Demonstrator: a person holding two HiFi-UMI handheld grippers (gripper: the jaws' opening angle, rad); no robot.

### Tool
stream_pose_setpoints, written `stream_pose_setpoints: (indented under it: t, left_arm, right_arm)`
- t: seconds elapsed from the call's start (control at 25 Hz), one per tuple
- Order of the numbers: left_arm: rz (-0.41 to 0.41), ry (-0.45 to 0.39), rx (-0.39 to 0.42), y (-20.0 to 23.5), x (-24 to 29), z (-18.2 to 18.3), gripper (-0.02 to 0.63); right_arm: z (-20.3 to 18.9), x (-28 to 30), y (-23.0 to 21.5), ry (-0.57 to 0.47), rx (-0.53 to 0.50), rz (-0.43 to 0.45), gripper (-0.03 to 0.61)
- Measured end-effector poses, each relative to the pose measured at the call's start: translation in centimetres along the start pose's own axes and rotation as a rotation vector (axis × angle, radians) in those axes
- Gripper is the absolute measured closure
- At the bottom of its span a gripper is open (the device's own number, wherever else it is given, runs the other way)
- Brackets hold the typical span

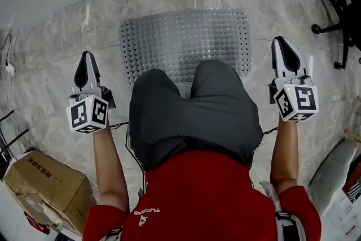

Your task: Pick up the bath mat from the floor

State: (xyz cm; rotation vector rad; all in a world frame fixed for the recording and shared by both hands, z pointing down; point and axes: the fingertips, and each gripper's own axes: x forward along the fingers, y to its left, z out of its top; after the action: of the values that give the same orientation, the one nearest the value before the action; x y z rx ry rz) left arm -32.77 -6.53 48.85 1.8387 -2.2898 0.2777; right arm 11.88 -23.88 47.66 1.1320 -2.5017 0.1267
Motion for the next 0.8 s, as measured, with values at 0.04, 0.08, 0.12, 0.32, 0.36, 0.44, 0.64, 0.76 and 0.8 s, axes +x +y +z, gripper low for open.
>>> stream_pose_setpoints:
  t: [0.04, 0.08, 0.12, 0.32, 0.36, 0.44, 0.64, 0.76, 0.8]
  left_arm:
    - [0.001, 0.005, -0.007, 0.1, 0.2, -0.6, 0.607]
    - [0.001, 0.012, -0.016, 0.2, 0.5, -1.2, 0.607]
    - [0.0, 0.02, -0.026, 0.3, 0.7, -1.9, 0.607]
    - [-0.006, 0.089, -0.073, 1.0, 2.0, -6.0, 0.604]
    - [-0.006, 0.108, -0.081, 1.1, 2.2, -7.0, 0.601]
    - [-0.013, 0.149, -0.098, 1.4, 2.8, -9.0, 0.58]
    - [-0.034, 0.266, -0.109, 1.5, 4.4, -14.6, 0.528]
    - [-0.035, 0.34, -0.106, 1.7, 5.5, -18.1, 0.502]
    - [-0.032, 0.364, -0.107, 1.8, 5.8, -19.2, 0.491]
  right_arm:
    - [-0.6, 0.2, 0.0, 0.008, 0.003, -0.001, 0.574]
    - [-1.3, 0.5, 0.0, 0.018, 0.005, -0.001, 0.574]
    - [-1.9, 0.9, 0.0, 0.027, 0.007, 0.0, 0.574]
    - [-5.5, 2.7, 0.3, 0.092, 0.022, 0.027, 0.475]
    - [-6.3, 3.1, 0.4, 0.106, 0.025, 0.031, 0.469]
    - [-7.8, 3.8, 0.5, 0.133, 0.04, 0.044, 0.456]
    - [-12.5, 5.8, 0.2, 0.231, 0.062, 0.069, 0.409]
    - [-15.5, 6.8, -0.4, 0.288, 0.068, 0.067, 0.388]
    - [-16.5, 7.2, -0.6, 0.306, 0.076, 0.067, 0.38]
